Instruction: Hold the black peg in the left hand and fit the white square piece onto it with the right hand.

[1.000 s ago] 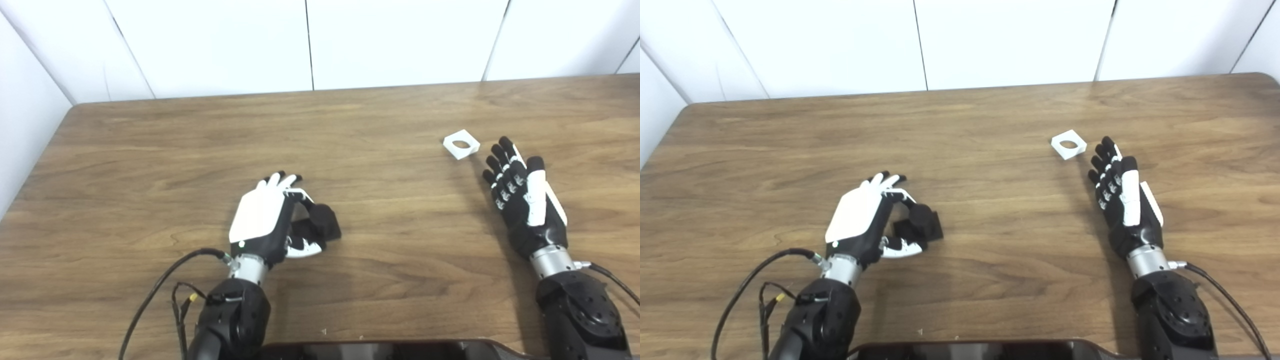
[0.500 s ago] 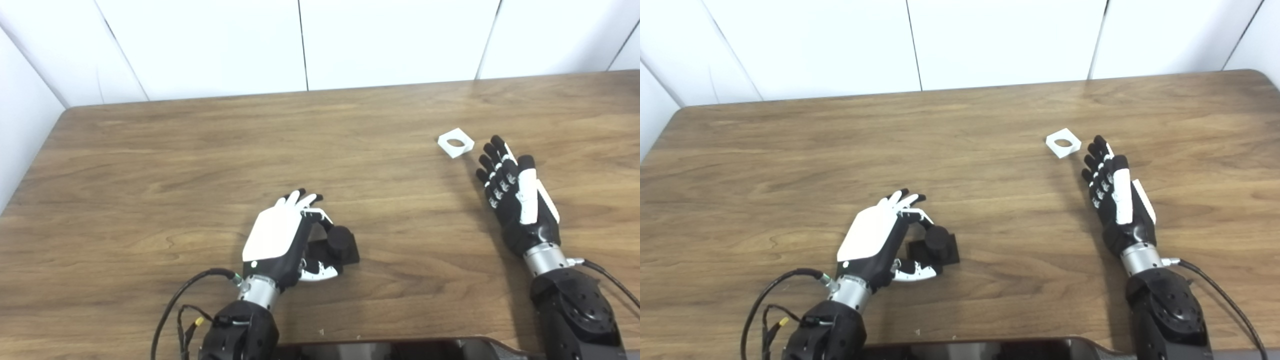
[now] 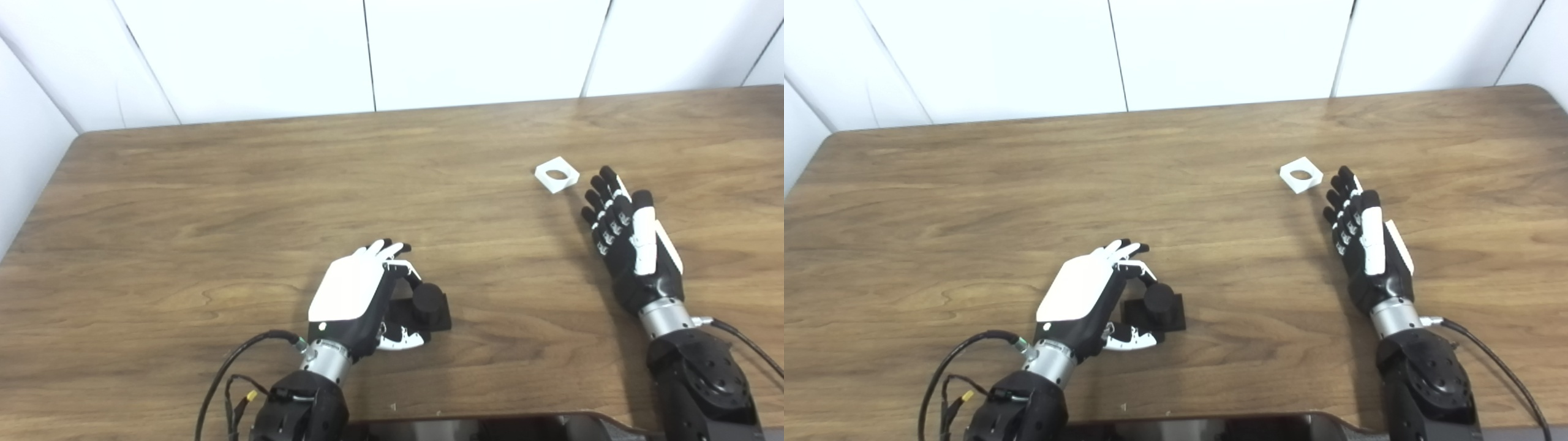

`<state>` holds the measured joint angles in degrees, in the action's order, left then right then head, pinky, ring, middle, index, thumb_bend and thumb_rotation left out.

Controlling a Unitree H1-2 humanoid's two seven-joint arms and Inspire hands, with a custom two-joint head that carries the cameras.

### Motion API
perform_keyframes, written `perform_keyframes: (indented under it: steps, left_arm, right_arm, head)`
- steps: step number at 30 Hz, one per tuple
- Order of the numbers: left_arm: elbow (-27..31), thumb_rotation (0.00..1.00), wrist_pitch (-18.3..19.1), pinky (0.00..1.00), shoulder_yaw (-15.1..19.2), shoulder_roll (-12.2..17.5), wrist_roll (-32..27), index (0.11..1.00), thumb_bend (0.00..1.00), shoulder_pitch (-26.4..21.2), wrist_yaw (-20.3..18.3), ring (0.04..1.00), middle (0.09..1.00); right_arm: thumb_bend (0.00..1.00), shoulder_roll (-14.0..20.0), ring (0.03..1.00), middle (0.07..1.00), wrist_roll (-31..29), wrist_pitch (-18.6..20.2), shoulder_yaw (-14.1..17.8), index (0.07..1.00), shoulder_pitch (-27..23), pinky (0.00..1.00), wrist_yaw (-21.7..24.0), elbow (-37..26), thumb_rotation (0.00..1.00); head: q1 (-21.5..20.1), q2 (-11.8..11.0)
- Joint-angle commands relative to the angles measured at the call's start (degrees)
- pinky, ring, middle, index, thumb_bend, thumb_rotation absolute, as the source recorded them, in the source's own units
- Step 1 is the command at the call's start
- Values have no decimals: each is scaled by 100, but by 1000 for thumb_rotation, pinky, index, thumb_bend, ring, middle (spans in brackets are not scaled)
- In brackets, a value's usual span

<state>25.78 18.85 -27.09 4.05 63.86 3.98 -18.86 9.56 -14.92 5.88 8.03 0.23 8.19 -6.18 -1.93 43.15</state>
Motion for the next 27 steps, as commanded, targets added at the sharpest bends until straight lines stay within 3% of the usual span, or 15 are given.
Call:
perform_keyframes:
  steps: [1, 6, 9, 18, 21, 27]
  left_arm:
    - [-56, 73, -122, 946, 14, -9, 90, 490, 514, -44, 36, 961, 904]
    - [-55, 73, -98, 970, 29, -4, 124, 491, 512, -65, -63, 975, 916]
    - [-75, 73, -109, 965, 24, -18, 132, 491, 512, -67, -39, 973, 915]
    - [-127, 72, -179, 947, 8, -60, 164, 491, 513, -47, 45, 968, 907]
    - [-111, 73, -167, 956, 23, -85, 206, 491, 513, -40, -2, 972, 913]
    - [-115, 73, -185, 957, 37, -102, 258, 491, 513, -29, -23, 971, 912]
  right_arm:
    - [680, -32, 1000, 1000, -40, -5, -16, 1000, 67, 1000, 16, -7, 1000]
    - [636, 52, 1000, 1000, 449, -42, -59, 997, -7, 1000, -197, -142, 994]
    - [698, 181, 1000, 1000, 753, 96, -82, 981, -80, 1000, -279, -263, 925]
    - [711, 553, 1000, 1000, 1363, 527, -145, 924, -426, 994, -320, -487, 642]
    - [712, 732, 982, 969, 1993, 768, -307, 896, -548, 973, -406, -594, 642]
    - [737, 921, 958, 940, 2419, 832, -440, 882, -790, 952, -354, -501, 547]
  head:
    - [-8, -1]
    - [-50, 9]
    - [-63, 5]
    - [-50, 9]
    - [-52, 13]
    - [-78, -17]
